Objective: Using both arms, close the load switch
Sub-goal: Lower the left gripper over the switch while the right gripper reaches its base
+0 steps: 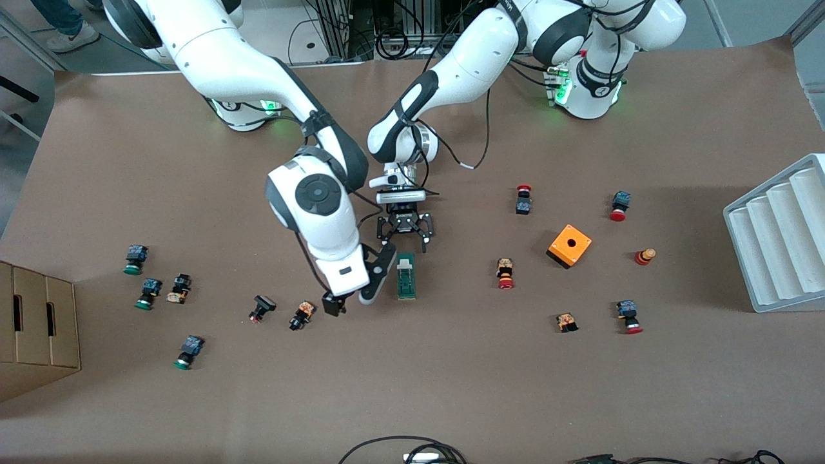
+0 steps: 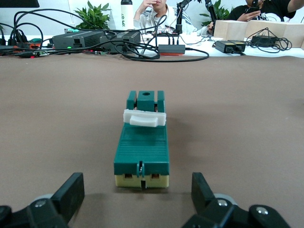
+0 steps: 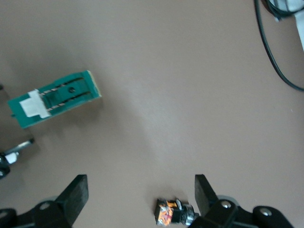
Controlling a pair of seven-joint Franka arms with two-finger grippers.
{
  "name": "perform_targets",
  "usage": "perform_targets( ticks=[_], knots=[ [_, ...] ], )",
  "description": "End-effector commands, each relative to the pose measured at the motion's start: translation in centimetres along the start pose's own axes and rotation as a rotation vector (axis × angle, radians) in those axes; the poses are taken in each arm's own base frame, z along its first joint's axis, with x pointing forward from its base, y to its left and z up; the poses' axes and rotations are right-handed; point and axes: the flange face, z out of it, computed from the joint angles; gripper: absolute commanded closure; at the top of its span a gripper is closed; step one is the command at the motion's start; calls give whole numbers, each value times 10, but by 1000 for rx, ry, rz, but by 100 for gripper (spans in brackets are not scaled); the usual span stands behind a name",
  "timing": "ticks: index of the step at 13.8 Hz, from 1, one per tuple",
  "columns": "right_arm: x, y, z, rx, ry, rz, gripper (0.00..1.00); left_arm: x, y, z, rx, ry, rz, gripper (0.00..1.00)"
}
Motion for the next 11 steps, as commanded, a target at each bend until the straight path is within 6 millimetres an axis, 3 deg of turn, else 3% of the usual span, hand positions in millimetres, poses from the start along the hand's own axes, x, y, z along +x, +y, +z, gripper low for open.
perform_targets(
  ticks=[1,11],
  knots=[
    [3,-10,2,-25,-7,-32,0,-8,8,-2,-17,21,-14,0],
    [22,-51,41,6,-34,-94,0,-20,1,1,-3,32,5,0]
  ],
)
